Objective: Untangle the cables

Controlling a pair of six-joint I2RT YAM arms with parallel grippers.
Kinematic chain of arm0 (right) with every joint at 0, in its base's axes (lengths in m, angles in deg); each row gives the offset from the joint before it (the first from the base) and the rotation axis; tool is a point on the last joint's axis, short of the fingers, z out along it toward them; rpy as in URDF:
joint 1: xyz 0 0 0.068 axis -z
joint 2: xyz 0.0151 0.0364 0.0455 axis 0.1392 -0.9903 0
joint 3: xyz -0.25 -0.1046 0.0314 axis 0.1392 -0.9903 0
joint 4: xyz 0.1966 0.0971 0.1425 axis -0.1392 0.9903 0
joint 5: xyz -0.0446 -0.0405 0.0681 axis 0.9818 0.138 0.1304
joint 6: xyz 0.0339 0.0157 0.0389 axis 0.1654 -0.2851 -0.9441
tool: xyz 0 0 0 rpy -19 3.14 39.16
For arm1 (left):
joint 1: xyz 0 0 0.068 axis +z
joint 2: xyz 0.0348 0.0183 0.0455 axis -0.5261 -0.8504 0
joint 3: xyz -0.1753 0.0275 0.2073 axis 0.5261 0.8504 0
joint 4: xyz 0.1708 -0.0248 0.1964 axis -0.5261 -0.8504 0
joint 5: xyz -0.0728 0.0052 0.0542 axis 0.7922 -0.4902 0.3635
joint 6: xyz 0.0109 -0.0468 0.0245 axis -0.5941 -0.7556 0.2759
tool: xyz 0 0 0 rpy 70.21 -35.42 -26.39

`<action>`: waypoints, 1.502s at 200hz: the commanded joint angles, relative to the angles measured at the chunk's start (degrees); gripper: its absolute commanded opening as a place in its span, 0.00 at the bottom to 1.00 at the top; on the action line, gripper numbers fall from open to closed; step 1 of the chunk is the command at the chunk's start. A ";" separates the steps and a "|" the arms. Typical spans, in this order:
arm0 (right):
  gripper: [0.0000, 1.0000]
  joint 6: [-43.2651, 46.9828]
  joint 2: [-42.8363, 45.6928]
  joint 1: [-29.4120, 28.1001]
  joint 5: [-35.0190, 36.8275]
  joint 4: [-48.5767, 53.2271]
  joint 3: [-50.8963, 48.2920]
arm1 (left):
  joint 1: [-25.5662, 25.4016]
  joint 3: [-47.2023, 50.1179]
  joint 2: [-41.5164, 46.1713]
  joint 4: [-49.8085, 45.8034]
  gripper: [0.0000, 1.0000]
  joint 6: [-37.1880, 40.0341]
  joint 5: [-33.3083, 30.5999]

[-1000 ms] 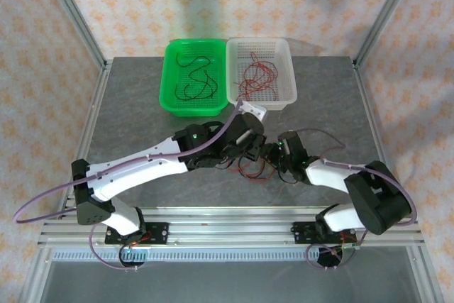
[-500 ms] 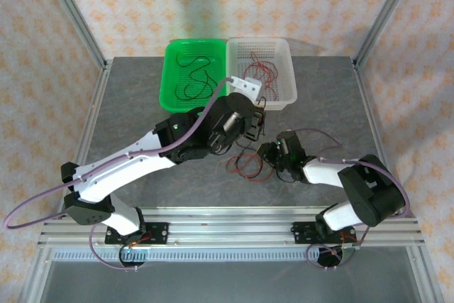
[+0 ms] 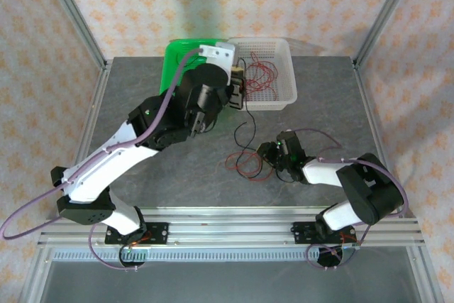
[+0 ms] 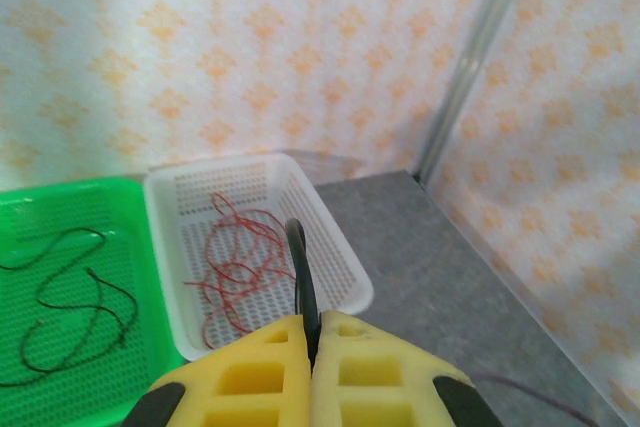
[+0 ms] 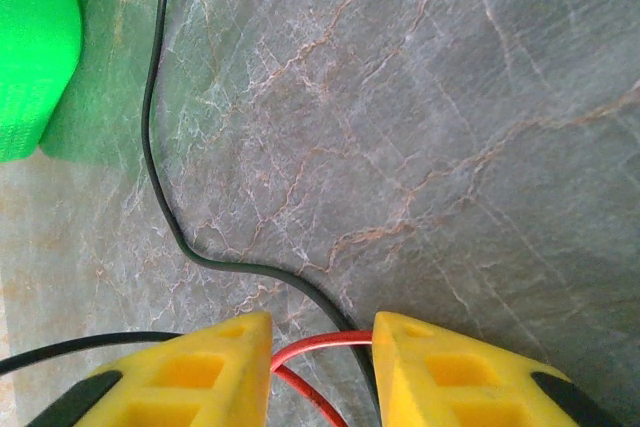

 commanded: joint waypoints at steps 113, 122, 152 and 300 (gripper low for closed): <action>0.32 -0.02 -2.51 -0.12 1.68 0.99 -2.54 | 12.34 -5.60 0.81 21.04 0.00 19.57 -5.82; 0.32 0.02 -2.31 -0.12 1.68 0.99 -2.71 | 14.78 -5.36 0.39 21.38 0.00 18.92 -4.38; 0.33 0.02 -1.58 -0.12 1.72 0.99 -3.27 | 22.42 -4.29 -1.62 23.35 0.00 16.51 1.11; 0.33 0.20 -0.43 -0.12 2.13 1.78 -4.17 | 41.67 17.48 -10.63 39.61 0.00 3.18 19.15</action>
